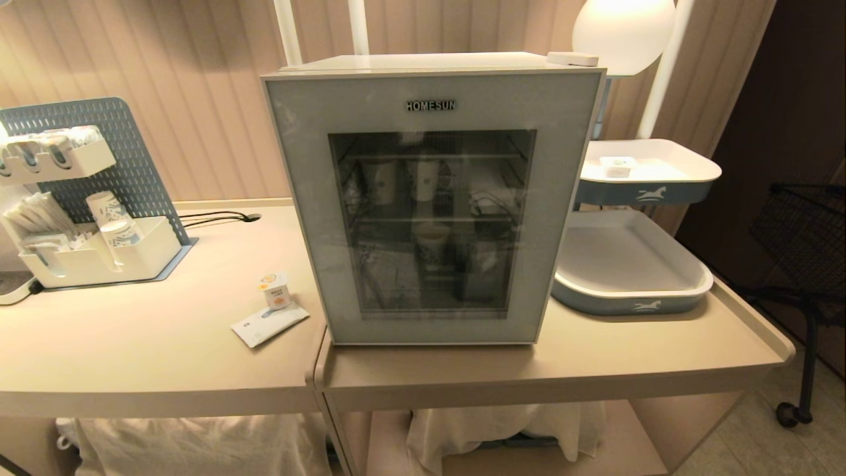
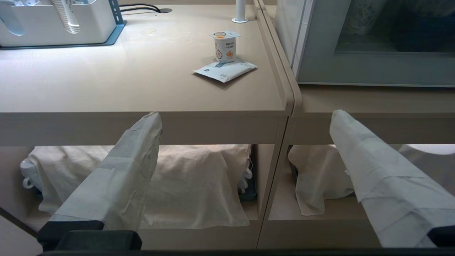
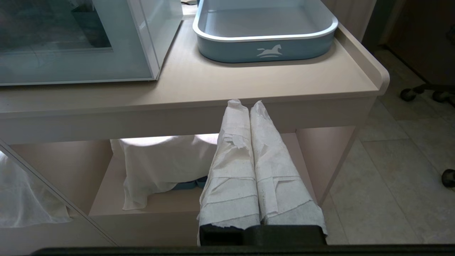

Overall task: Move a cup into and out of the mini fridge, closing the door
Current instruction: Open the freezer door

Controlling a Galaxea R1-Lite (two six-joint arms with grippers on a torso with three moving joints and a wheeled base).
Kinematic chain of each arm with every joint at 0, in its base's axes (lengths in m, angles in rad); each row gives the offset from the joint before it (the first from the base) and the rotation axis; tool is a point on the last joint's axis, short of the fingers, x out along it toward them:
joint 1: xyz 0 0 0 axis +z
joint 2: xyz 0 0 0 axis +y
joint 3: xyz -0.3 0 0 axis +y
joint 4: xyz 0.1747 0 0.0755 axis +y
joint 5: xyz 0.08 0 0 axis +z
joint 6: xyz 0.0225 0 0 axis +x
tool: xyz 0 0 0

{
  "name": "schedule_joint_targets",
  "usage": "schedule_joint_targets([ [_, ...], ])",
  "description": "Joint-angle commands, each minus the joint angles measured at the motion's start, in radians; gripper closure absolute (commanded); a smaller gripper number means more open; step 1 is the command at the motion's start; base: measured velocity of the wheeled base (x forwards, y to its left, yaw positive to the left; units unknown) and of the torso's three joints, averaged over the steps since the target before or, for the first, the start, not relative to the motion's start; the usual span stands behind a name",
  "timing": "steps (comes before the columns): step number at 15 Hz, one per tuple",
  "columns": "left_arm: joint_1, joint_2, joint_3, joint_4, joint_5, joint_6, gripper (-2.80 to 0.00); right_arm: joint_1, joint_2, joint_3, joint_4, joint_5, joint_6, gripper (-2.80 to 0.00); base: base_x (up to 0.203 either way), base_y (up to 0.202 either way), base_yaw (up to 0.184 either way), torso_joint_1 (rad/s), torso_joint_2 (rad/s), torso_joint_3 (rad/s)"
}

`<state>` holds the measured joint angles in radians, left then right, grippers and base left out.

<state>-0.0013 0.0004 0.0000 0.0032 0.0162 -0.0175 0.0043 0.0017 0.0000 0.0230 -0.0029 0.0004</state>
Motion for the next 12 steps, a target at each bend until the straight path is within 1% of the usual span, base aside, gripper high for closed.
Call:
schedule_joint_targets([
  [1,0.0,0.0,0.002,0.0,-0.001,0.001,-2.8,0.0,0.001,0.0,0.0,0.0,0.0,0.0,0.0,0.0,0.0,0.0,0.0,0.0],
  [12,0.0,0.0,0.002,0.0,0.0,0.0,-2.8,0.0,0.001,0.0,0.0,0.0,0.001,0.0,0.0,0.0,0.0,0.0,0.0,0.0],
])
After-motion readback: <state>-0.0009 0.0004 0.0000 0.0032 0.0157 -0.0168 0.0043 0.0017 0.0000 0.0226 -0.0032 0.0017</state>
